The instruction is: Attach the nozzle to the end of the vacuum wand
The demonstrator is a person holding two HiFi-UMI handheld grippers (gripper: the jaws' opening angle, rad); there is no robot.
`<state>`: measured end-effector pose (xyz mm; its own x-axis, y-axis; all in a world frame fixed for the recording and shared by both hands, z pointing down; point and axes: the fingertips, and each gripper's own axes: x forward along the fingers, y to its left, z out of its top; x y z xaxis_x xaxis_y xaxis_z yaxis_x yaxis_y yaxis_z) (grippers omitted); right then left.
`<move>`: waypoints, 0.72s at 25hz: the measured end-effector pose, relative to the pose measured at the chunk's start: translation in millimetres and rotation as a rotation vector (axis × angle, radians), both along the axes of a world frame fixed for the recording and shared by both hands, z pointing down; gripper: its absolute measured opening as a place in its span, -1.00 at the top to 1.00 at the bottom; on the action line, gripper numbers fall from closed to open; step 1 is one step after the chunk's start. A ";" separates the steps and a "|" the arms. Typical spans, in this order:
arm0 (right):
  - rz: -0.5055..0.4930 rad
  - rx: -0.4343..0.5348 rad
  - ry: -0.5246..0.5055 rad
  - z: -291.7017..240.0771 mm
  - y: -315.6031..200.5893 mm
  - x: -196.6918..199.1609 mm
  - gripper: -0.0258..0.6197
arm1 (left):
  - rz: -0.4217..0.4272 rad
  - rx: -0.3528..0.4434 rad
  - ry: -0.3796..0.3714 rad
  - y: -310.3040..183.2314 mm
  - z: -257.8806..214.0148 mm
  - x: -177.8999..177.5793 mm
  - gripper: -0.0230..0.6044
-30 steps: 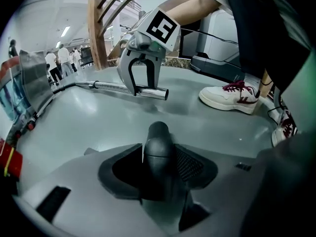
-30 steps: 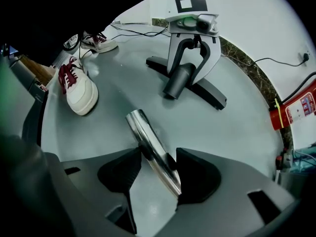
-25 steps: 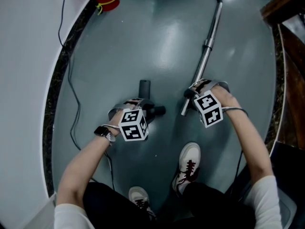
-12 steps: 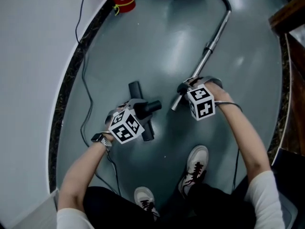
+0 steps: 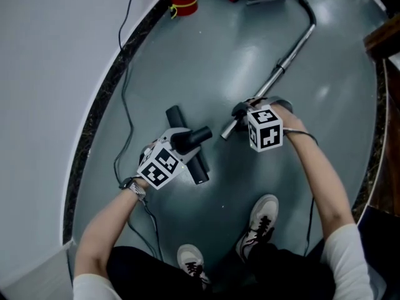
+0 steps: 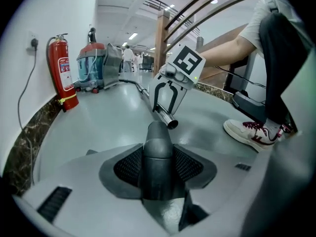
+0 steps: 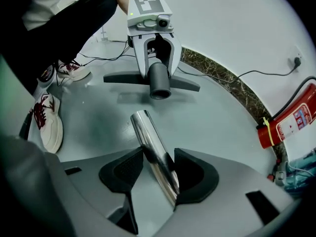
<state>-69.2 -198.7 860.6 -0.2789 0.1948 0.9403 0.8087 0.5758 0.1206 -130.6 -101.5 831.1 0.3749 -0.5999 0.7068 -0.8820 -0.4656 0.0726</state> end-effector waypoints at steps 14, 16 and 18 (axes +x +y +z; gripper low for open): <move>-0.168 0.076 0.030 -2.2 9.9 2.6 0.38 | -0.107 -0.025 0.134 15.8 -1.7 -19.4 0.33; -0.210 0.095 0.031 -3.7 12.9 5.0 0.40 | -0.100 -0.035 0.144 16.9 -0.9 -16.7 0.33; -0.254 0.114 0.041 -4.0 15.3 8.5 0.42 | -0.097 -0.053 0.156 18.7 0.5 -12.2 0.33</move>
